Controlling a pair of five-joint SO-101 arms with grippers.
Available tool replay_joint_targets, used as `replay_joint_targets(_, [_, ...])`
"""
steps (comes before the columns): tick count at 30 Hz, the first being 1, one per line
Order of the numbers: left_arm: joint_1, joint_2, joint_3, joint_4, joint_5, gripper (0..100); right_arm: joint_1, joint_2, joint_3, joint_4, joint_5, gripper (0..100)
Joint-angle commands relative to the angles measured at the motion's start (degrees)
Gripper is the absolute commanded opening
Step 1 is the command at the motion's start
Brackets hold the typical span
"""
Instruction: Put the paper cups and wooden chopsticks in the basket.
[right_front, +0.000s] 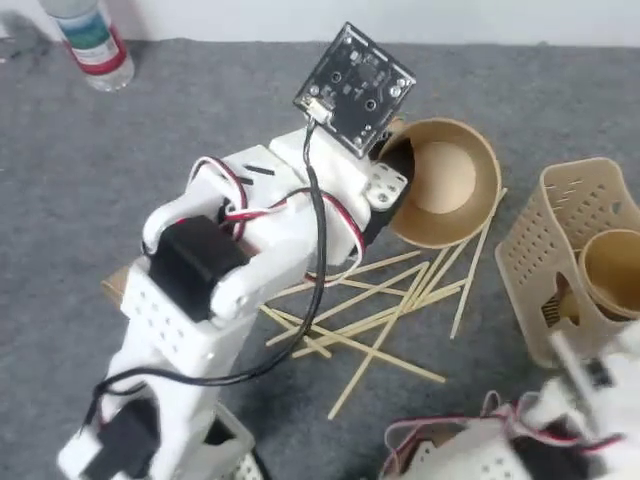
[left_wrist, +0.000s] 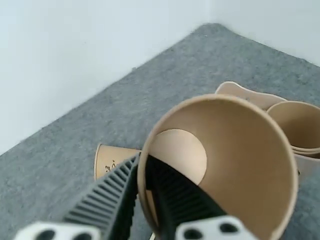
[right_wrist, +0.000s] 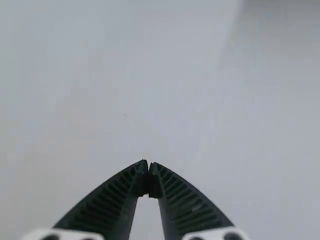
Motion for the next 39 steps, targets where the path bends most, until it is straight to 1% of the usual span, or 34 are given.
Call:
replay_joint_targets(1, [1.4, -0.4, 1.9, -4.7, 0.6, 1, 6.5, 9.2, 0.2, -7.7, 0.4, 0.6])
replay_joint_targets(5, [3.2, -0.4, 7.0, -13.5, 0.6, 1, 12.0, 17.9, 0.1, -13.0, -0.7, 0.6])
replay_joint_targets(7, [4.8, -0.4, 9.9, -18.4, 0.6, 1, 15.3, 21.2, 0.0, -16.5, -3.9, 0.6])
replay_joint_targets(10, [8.2, -0.4, 13.0, -22.4, 0.6, 1, 19.6, 25.5, 0.0, -22.1, -8.8, 0.6])
replay_joint_targets(12, [10.5, 0.1, 14.2, -25.0, 0.5, 1, 19.6, 28.0, 0.0, -24.2, -9.0, 0.6])
replay_joint_targets(14, [12.3, 2.0, 14.2, -27.1, 0.5, 1, 19.6, 30.6, 0.0, -25.3, -7.2, 0.6])
replay_joint_targets(21, [17.2, 11.8, 13.8, -33.7, 0.5, 1, 19.4, 43.6, -5.0, -24.9, -6.9, 0.6])
replay_joint_targets(26, [18.5, 16.1, 6.5, -33.8, 0.5, 1, 19.6, 55.1, -8.9, -24.8, -6.9, 0.6])
replay_joint_targets(30, [19.6, 19.3, -2.1, -29.5, 0.5, 1, 19.5, 60.8, -10.0, -25.3, -6.9, 0.6])
replay_joint_targets(33, [19.8, 22.1, -7.1, -26.2, 0.5, 1, 19.4, 62.6, -10.3, -25.3, -6.9, 0.6])
replay_joint_targets(37, [20.2, 25.6, -13.1, -24.9, 0.5, 1, 19.3, 63.5, -9.9, -25.2, -6.9, 0.6])
replay_joint_targets(39, [21.8, 27.5, -15.8, -23.7, 0.5, 1, 19.3, 63.5, -9.9, -24.8, -6.9, 0.6])
